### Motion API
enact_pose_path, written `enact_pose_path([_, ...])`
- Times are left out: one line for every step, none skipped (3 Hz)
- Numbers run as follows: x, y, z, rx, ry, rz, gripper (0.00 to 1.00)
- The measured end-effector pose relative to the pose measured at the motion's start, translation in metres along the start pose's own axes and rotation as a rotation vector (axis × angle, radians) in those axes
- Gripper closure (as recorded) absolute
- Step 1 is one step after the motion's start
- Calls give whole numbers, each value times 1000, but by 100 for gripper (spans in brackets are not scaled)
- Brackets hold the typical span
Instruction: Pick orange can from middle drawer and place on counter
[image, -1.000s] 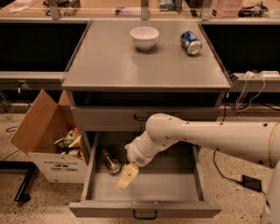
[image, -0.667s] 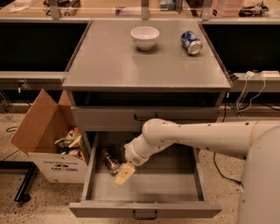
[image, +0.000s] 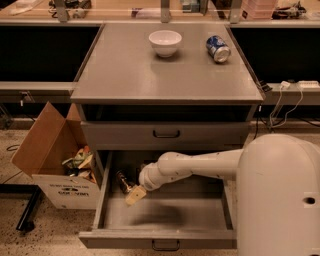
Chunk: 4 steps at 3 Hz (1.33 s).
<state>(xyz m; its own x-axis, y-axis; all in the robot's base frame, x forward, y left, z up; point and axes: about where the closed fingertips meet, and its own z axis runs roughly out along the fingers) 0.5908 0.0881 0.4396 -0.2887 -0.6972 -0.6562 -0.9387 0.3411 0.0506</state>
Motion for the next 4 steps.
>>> enact_pose_path([0,0,0,0,0,0,0])
enact_pose_path([4,-3,20,15,0,13,0])
enact_pose_path([6,-5,44,30,-5,41,0])
enact_pose_path([10,-9,60,42,-12,65,0])
